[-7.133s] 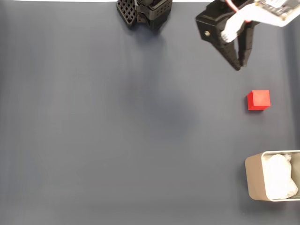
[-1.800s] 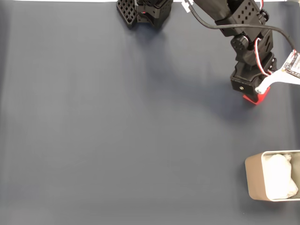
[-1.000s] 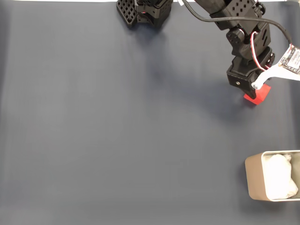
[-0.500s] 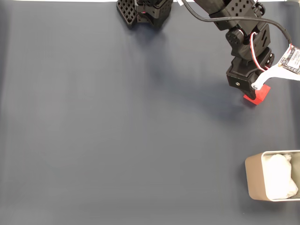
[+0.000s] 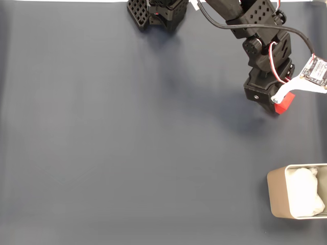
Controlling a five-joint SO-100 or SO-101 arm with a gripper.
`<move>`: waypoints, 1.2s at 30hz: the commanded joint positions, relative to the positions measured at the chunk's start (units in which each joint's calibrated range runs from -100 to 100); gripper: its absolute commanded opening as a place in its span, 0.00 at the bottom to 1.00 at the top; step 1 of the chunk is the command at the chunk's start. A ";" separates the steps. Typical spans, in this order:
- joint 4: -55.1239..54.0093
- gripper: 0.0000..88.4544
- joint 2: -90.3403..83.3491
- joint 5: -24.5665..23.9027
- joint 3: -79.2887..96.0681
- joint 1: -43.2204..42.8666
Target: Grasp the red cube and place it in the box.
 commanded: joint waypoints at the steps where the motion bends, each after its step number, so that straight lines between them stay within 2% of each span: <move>1: -1.05 0.28 -0.04 0.63 -1.60 0.29; 17: -0.80 0.13 1.08 2.05 -2.06 -0.07; 36: 1.49 0.09 -2.99 2.59 -2.15 0.79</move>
